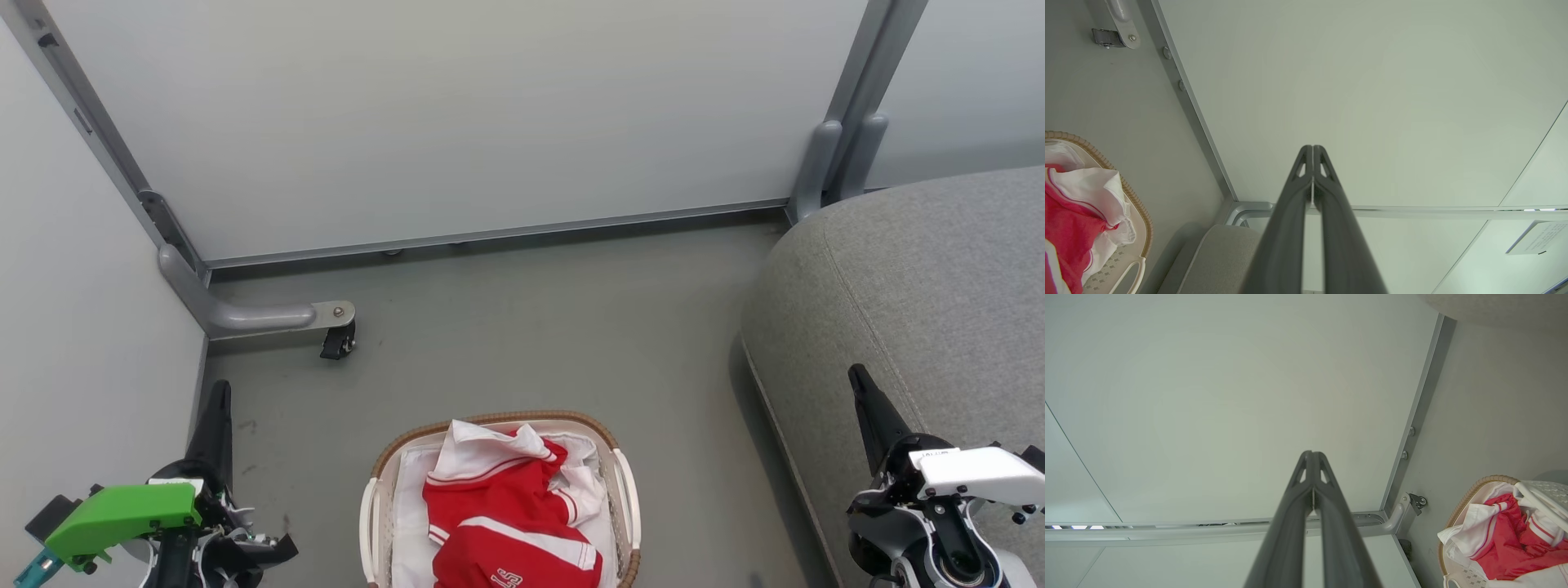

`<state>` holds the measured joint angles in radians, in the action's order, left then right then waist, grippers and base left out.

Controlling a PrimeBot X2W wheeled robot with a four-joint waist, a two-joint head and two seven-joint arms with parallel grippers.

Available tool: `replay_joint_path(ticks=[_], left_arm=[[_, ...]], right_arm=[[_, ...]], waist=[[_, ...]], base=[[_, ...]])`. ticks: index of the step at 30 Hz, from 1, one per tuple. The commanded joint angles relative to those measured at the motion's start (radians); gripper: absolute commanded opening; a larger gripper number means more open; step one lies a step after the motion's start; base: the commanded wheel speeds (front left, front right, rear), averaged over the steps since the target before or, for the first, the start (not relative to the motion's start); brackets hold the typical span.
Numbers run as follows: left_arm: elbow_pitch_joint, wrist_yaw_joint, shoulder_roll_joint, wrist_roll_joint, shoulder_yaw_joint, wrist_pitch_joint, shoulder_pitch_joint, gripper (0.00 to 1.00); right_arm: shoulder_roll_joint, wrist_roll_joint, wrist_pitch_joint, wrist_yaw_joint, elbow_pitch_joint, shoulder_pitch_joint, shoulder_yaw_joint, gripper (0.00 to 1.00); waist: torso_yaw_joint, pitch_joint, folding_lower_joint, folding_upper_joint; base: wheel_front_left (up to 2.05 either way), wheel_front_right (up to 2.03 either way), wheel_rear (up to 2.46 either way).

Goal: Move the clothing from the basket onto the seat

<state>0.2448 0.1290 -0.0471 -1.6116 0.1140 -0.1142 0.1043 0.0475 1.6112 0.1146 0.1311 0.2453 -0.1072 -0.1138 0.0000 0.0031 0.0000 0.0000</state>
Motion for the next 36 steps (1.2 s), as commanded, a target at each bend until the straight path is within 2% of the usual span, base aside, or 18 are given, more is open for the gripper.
replay_joint_path(ticks=[1,5,6,17,23,29,36], left_arm=[[-0.001,0.005,-0.006,-0.003,0.001,-0.002,0.01,0.0],[-0.001,0.005,-0.006,-0.003,0.001,-0.002,0.01,0.0],[0.005,0.0,0.001,0.0,0.0,0.001,-0.002,1.0],[0.032,-0.002,0.006,0.016,-0.056,0.038,-0.037,1.0],[0.025,-0.002,0.005,0.055,-0.084,0.067,-0.043,1.0],[0.013,-0.001,0.004,0.123,-0.111,0.093,-0.043,1.0],[-0.013,-0.001,0.003,0.258,-0.132,0.122,-0.04,1.0]], right_arm=[[0.006,0.004,0.002,-0.001,-0.003,-0.002,-0.002,0.0],[0.006,0.004,0.002,-0.001,-0.003,-0.002,-0.002,0.0],[-0.002,0.0,0.0,0.0,0.006,0.001,0.0,1.0],[-0.011,-0.02,-0.038,0.0,0.03,0.04,0.016,1.0],[-0.009,-0.07,-0.066,0.0,0.025,0.048,0.007,1.0],[-0.008,-0.175,-0.093,0.0,-0.004,0.053,-0.008,1.0],[-0.006,-0.328,-0.122,0.0,-0.054,0.063,-0.011,1.0]], waist=[[0.0,0.0,0.0,0.0],[0.0,0.0,0.0,0.0],[0.0,0.0,0.0,0.0],[0.0,-0.004,0.0,0.0],[0.0,-0.007,0.0,0.0],[0.001,-0.01,0.0,0.0],[0.001,-0.013,0.0,0.0]], base=[[0.0,0.0,0.0],[0.0,0.0,0.0],[0.0,0.0,0.0],[0.0,0.0,0.0],[0.0,0.0,0.0],[0.0,0.0,0.0],[0.0,0.0,0.0]])
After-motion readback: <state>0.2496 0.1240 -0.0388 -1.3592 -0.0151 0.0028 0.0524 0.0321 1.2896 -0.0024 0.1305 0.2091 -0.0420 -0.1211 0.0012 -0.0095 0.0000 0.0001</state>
